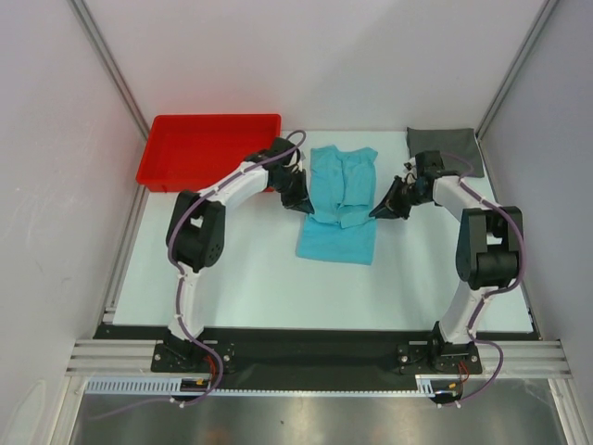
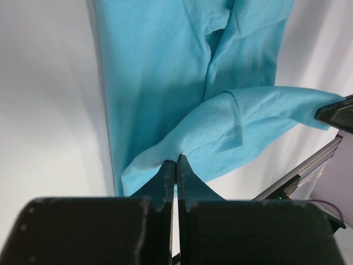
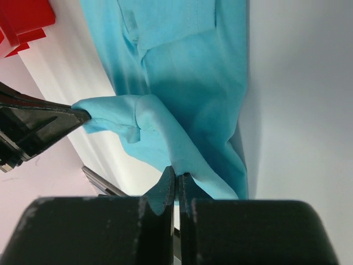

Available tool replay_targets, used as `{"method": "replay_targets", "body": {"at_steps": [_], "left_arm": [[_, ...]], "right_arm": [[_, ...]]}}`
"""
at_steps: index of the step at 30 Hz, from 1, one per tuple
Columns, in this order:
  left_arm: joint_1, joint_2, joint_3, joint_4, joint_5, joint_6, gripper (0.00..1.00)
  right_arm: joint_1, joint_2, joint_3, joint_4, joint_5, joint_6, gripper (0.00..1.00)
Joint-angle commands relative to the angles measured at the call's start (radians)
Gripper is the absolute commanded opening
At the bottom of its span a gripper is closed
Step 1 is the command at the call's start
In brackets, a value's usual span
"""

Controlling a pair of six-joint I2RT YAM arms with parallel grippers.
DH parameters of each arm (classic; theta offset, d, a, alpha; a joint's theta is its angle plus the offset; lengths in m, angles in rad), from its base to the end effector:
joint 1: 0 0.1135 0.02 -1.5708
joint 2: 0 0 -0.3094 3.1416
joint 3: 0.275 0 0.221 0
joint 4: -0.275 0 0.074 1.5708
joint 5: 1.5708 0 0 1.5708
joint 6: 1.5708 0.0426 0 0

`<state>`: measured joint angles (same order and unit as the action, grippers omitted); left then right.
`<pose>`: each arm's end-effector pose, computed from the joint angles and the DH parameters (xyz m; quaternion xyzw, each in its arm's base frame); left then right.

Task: Fold and stack the t-shirts
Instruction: Fold the tshirt

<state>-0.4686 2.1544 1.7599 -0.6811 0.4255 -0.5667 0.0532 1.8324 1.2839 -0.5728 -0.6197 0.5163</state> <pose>0.4056 -0.2250 0.2461 0.0052 0.9490 -0.2964 0.1069 0.3582 0.0438 0.2548 0.1469 0.9192 0.3449 0.1202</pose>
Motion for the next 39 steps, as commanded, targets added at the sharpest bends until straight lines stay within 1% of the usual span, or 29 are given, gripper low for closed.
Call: {"method": "replay_targets", "body": {"at_steps": [1,7,12,21,23,27,28,30,31,32,33,34,35,36,37,38,39], "left_arm": [[0.01,0.012,0.047,-0.002,0.021,-0.001,0.02],[0.016,0.041,0.079,-0.011,0.005,-0.007,0.04],[0.021,0.081,0.142,-0.037,0.004,0.002,0.05],[0.039,0.119,0.184,-0.046,0.004,-0.002,0.06],[0.039,0.125,0.188,-0.048,0.004,-0.002,0.09],[0.039,0.148,0.213,-0.06,-0.01,0.001,0.2],[0.041,0.154,0.223,-0.072,-0.033,0.004,0.27],[0.041,0.157,0.262,-0.112,-0.076,0.017,0.33],[0.039,0.148,0.276,-0.13,-0.109,0.024,0.41],[0.039,0.134,0.285,-0.152,-0.178,0.033,0.45],[0.038,0.116,0.292,-0.156,-0.209,0.057,0.5],[0.038,0.064,0.289,-0.163,-0.246,0.07,0.51],[0.038,0.038,0.283,-0.164,-0.293,0.082,0.54],[0.038,0.013,0.261,-0.166,-0.31,0.111,0.55],[0.036,-0.016,0.245,-0.166,-0.321,0.123,0.59],[0.035,-0.063,0.227,-0.167,-0.33,0.136,0.6],[0.033,-0.089,0.179,-0.167,-0.335,0.155,0.6]], "right_arm": [[-0.01,0.036,0.057,-0.012,-0.037,-0.032,0.0],[-0.024,0.097,0.094,-0.019,-0.054,-0.045,0.0],[-0.033,0.125,0.123,-0.024,-0.058,-0.05,0.0],[-0.042,0.177,0.172,-0.033,-0.074,-0.048,0.02],[-0.041,0.185,0.184,-0.035,-0.075,-0.048,0.02],[-0.041,0.203,0.206,-0.039,-0.071,-0.052,0.07],[-0.042,0.214,0.212,-0.05,-0.066,-0.059,0.13],[-0.046,0.226,0.245,-0.071,-0.026,-0.073,0.27],[-0.046,0.237,0.264,-0.108,-0.005,-0.099,0.41],[-0.046,0.241,0.319,-0.137,0.021,-0.114,0.47],[-0.074,0.24,0.346,-0.168,0.094,-0.131,0.51],[-0.075,0.237,0.383,-0.236,0.139,-0.18,0.58],[-0.073,0.225,0.414,-0.272,0.187,-0.203,0.6],[-0.07,0.216,0.463,-0.304,0.266,-0.231,0.63],[-0.066,0.202,0.469,-0.349,0.296,-0.246,0.66],[-0.064,0.167,0.463,-0.354,0.308,-0.239,0.67],[-0.061,0.139,0.415,-0.348,0.281,-0.23,0.67]]}}
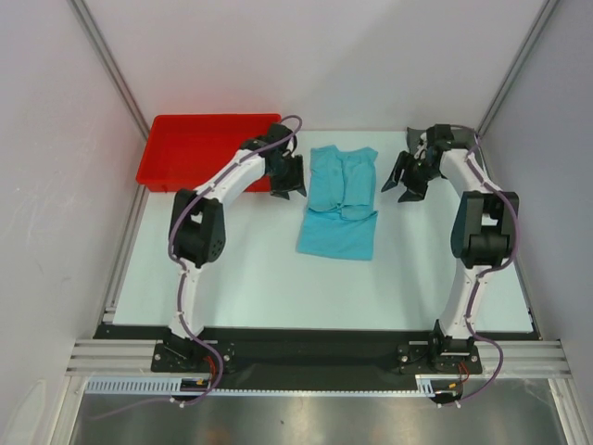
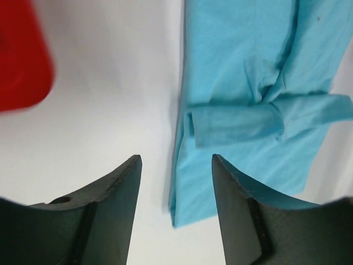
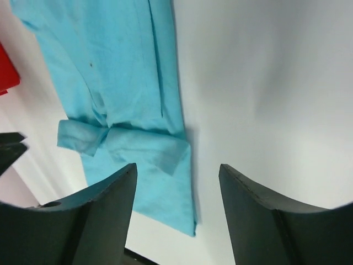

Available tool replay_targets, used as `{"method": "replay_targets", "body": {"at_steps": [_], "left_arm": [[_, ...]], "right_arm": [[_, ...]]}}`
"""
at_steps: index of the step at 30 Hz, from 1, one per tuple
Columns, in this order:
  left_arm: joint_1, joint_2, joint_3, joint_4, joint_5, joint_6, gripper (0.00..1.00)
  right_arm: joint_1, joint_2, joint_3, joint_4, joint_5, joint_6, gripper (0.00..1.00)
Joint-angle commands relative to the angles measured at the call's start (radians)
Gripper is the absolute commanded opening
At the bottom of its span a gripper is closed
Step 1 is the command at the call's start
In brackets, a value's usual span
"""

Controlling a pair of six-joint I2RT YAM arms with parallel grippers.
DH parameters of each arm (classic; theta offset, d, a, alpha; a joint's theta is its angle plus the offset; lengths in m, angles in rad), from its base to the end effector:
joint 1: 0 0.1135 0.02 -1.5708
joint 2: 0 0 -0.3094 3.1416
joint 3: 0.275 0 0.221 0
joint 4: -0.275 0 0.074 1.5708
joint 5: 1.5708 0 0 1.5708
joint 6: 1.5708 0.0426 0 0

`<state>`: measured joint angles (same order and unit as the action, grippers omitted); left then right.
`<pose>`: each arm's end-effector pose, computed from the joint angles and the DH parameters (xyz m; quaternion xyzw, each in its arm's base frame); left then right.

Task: Fold and stack the t-shirts
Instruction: Fold the tshirt

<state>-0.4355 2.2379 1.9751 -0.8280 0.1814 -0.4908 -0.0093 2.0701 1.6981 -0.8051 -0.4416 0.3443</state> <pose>0.4373 -0.2120 0.2565 -0.0052 0.9676 -0.1845 0.1725 0.4314 0.0142 0.2598 0.1261 0.9495 0.2436 0.1524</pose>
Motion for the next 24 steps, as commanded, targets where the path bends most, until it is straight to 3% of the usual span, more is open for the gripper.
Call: {"method": "replay_targets", "body": {"at_steps": [1,5,7,11,18,24], "left_arm": [[-0.009,-0.196,-0.067,-0.023,-0.092,0.087,0.59],[-0.046,-0.354,-0.276,0.081,-0.018,0.097,0.52],[-0.087,-0.38,-0.39,0.144,0.035,0.086,0.46],[-0.149,-0.357,-0.455,0.254,0.069,0.045,0.36],[-0.158,-0.337,-0.472,0.276,0.053,0.027,0.35],[-0.157,-0.403,-0.57,0.29,0.024,0.021,0.35]], "right_arm": [[0.006,-0.123,-0.032,-0.088,0.075,-0.048,0.67],[0.162,-0.247,-0.222,0.036,0.067,0.027,0.6],[0.23,-0.3,-0.29,0.139,0.163,0.103,0.57],[0.359,-0.301,-0.377,0.251,0.338,0.226,0.49],[0.494,-0.145,-0.263,0.201,0.582,0.22,0.48],[0.5,-0.058,-0.207,0.199,0.626,0.219,0.47]]}}
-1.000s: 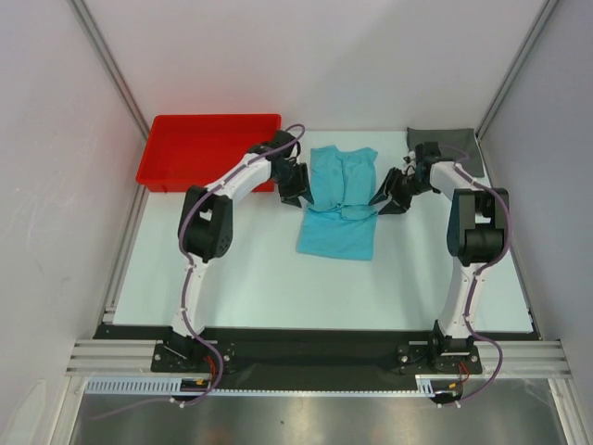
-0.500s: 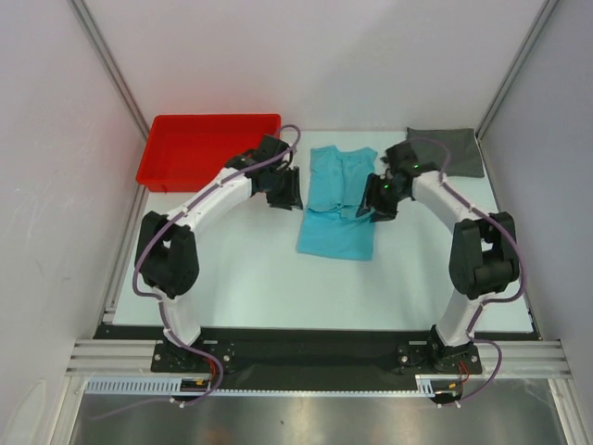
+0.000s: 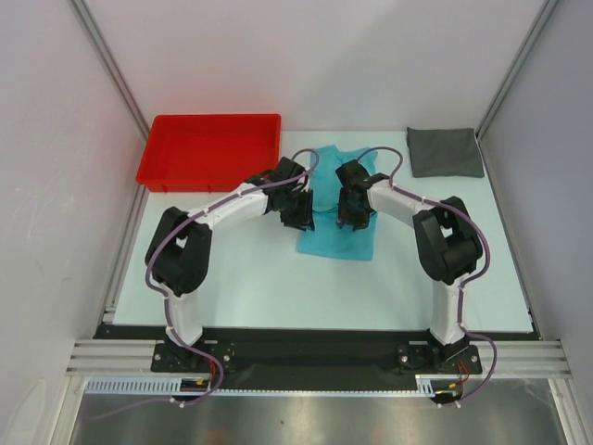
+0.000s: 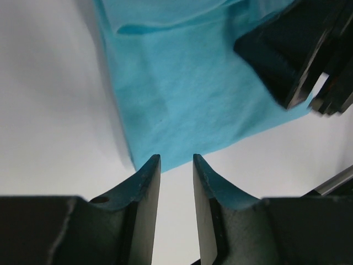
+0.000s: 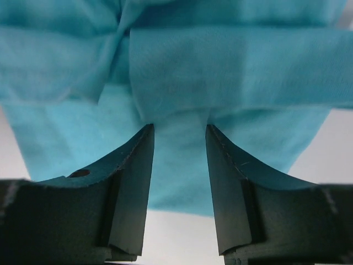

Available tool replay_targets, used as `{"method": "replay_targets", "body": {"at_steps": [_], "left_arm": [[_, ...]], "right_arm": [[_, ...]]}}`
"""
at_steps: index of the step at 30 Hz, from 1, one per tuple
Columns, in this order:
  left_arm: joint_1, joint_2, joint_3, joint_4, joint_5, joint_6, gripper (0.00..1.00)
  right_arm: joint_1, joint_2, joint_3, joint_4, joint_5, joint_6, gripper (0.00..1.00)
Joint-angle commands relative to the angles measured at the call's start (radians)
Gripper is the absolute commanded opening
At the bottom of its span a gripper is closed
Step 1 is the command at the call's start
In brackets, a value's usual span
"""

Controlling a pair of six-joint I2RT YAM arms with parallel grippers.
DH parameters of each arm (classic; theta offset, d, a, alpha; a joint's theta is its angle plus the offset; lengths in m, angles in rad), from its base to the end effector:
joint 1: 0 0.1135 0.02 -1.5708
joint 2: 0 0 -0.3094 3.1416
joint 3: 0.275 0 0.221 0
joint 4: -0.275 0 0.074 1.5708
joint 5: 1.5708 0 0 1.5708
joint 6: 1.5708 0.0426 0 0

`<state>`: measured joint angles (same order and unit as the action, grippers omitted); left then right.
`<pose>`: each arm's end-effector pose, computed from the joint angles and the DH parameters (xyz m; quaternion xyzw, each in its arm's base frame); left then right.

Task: Fold and stack the t-shirts
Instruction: Fold the tshirt

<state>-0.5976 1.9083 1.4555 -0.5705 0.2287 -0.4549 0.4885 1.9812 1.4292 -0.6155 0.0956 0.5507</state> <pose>0.3253 -0.2331 0.2677 0.0990 0.9518 -0.2299 0.1771 0.3566 0.1849 0.2297 0.0400 0.9778 0.0587 0.1969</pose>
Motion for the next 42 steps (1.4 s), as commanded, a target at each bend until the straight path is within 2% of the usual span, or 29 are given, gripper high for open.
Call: {"method": "replay_targets", "body": {"at_steps": [1,10,14,17,22,26,29,30,32,33,34,37,38,42], "left_arm": [[0.005,-0.084,-0.063,0.038,-0.025,-0.016,0.35],[0.044,-0.196,-0.17,0.04,-0.016,-0.014,0.36],[0.062,-0.236,-0.19,0.029,-0.009,-0.016,0.36],[0.07,-0.262,-0.193,0.017,-0.011,-0.013,0.36],[0.068,-0.278,-0.208,0.015,0.004,-0.011,0.4],[0.068,-0.233,-0.21,0.018,0.058,-0.005,0.46],[0.07,-0.186,-0.208,0.023,0.087,0.002,0.5],[0.068,-0.174,-0.202,0.021,0.107,0.002,0.5],[0.07,-0.149,-0.198,0.02,0.13,0.001,0.51],[0.07,-0.129,-0.189,0.02,0.147,-0.001,0.52],[0.07,-0.12,-0.185,0.018,0.15,-0.004,0.52],[0.071,-0.078,-0.162,0.003,0.158,-0.008,0.54],[0.071,-0.069,-0.15,-0.003,0.153,-0.017,0.54],[0.073,-0.035,-0.149,-0.005,0.143,-0.053,0.54]], "right_arm": [[0.005,0.039,0.08,0.011,0.095,0.011,0.47],[0.009,0.155,0.226,-0.036,0.161,-0.02,0.47],[0.004,0.226,0.324,-0.061,0.217,-0.041,0.47],[-0.008,0.275,0.462,-0.118,0.269,-0.067,0.48],[-0.042,0.324,0.695,-0.177,0.27,-0.136,0.51],[-0.068,0.288,0.732,-0.256,0.211,-0.14,0.56],[-0.083,0.205,0.596,-0.276,0.126,-0.143,0.61],[-0.088,0.127,0.543,-0.254,0.093,-0.15,0.63],[-0.109,0.046,0.351,-0.227,-0.021,-0.149,0.65],[-0.12,-0.029,0.288,-0.195,-0.072,-0.146,0.67],[-0.136,-0.069,0.152,-0.176,-0.188,-0.143,0.68],[-0.186,-0.208,-0.027,-0.109,-0.334,-0.126,0.71],[-0.208,-0.24,-0.138,-0.081,-0.368,-0.118,0.72],[-0.257,-0.353,-0.341,0.043,-0.508,-0.065,0.73]]}}
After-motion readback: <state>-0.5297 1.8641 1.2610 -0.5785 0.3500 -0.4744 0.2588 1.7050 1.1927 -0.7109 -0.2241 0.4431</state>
